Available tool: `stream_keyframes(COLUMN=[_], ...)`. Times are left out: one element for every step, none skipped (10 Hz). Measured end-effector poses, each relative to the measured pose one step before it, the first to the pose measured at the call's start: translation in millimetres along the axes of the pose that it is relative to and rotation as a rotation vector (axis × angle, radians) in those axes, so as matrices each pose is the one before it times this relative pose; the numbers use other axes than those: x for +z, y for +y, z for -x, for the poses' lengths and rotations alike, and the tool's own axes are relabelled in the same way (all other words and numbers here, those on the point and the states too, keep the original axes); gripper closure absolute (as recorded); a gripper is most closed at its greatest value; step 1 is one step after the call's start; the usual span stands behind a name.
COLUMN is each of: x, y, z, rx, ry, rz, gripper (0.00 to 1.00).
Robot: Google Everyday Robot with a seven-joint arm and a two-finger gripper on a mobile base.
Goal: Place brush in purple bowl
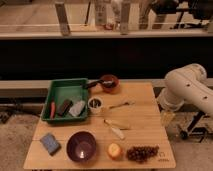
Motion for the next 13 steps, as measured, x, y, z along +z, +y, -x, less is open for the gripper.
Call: stream_keyframes(x=[0.0, -0.01, -0.01, 0.01, 0.01, 0.0, 0.46, 3.31, 1.89, 1.79, 2.34, 2.41, 4.69], y=[-0.03, 0.0, 0.01, 0.01, -0.01, -0.1, 0.09, -3.91, -2.54, -4.26, -2.62, -4.36, -4.74], z=[0.01, -0.01, -0.04, -0.01, 0.02, 0.1, 0.6, 12.49, 10.88, 18.59, 13.97, 6.95, 4.11], rx=[-0.00006, 0.00007, 0.0, 0.00002, -0.00003, -0.00037, -0.0026, -0.0263, -0.01545, -0.02301, -0.0189, -0.00981, -0.01839], ry=[-0.00001, -0.00001, 0.00009, -0.00001, -0.00004, 0.00029, 0.00133, 0.00071, 0.00296, 0.00204, 0.00318, 0.00063, 0.00273], rz=[-0.00004, -0.00003, 0.00003, 0.00002, -0.00001, -0.00013, 0.00045, 0.00152, -0.00015, -0.00063, -0.00022, -0.00142, 0.00029], gripper=[0.2, 0.2, 0.2, 0.2, 0.2, 0.2, 0.2, 0.2, 0.2, 0.2, 0.2, 0.2, 0.2])
